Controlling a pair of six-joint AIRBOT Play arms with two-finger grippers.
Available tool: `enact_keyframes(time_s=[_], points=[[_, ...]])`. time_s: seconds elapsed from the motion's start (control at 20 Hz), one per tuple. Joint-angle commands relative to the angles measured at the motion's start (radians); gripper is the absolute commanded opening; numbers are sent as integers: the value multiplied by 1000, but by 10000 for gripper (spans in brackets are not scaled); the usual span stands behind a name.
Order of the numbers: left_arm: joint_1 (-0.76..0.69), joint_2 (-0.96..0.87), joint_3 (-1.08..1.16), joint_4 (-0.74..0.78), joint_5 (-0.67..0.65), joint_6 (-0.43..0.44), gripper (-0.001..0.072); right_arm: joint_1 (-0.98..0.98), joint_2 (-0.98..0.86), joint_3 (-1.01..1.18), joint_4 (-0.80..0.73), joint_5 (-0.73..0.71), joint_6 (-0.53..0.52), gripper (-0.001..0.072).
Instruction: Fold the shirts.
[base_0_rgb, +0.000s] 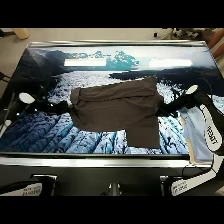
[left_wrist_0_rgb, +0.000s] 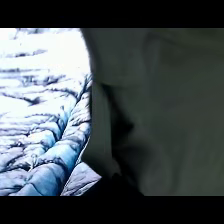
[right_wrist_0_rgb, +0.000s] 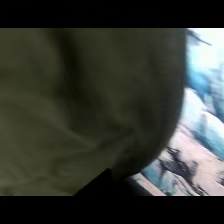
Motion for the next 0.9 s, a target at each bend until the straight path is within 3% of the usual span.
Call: enact_keyframes(time_s=[0.0,0.15,0.3,0.4,0.5,0.6,0.85], points=[[35,163,76,8,-3,32,24,7,101,128,49,0,-57,23],[92,379,304,41,-2,78,23,7,350,372,39,-123,-83,24],[161,572,621,173,56,82,23,7,663,558,-106,-370,-82,25],[203,672,746,311,121,6,23,7,853,566,-226,-488,-26,24],[231,742,775,343,136,-71,23,7,967,566,-286,-447,28,24],[233,767,775,343,90,-93,24,7,1012,566,-303,-349,42,25],[233,666,772,351,-98,-66,25,7,943,566,-355,-154,42,25]])
